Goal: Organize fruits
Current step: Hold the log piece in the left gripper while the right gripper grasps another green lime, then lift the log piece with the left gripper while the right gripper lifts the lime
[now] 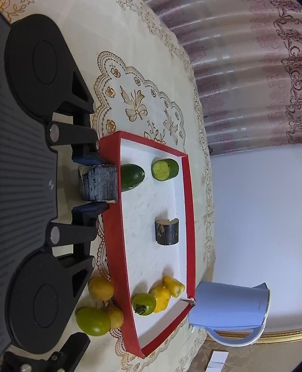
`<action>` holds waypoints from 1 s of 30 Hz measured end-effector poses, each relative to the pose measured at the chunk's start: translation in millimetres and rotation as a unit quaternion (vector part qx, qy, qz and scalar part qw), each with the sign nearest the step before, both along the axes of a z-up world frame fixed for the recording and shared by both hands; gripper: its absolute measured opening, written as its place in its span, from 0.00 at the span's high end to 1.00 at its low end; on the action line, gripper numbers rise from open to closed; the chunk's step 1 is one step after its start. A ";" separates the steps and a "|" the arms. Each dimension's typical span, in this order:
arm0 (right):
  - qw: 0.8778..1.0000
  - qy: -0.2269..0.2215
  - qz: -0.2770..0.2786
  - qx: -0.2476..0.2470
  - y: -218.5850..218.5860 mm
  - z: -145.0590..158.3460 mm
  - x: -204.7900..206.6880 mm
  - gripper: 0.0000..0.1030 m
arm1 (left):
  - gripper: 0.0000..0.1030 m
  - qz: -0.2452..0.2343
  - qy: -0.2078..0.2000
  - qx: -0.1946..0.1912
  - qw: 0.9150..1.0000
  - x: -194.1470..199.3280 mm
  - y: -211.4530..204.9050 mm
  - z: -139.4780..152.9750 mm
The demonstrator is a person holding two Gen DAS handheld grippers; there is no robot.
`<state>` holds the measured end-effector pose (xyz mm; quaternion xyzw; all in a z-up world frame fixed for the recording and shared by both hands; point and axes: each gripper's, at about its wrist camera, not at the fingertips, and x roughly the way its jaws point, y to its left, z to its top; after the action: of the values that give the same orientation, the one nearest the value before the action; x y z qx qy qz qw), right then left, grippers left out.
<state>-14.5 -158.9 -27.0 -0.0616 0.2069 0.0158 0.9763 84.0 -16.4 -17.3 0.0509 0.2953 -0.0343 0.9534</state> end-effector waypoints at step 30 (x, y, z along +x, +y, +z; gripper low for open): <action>0.996 0.080 0.047 0.009 15.5 -2.0 31.4 0.68 | 0.69 -0.001 0.002 0.010 1.000 -3.2 -0.6 -2.1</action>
<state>16.9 -143.4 -29.0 -0.0610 0.2814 0.0690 0.9552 80.8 -16.9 -19.4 0.0607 0.2979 -0.0329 0.9521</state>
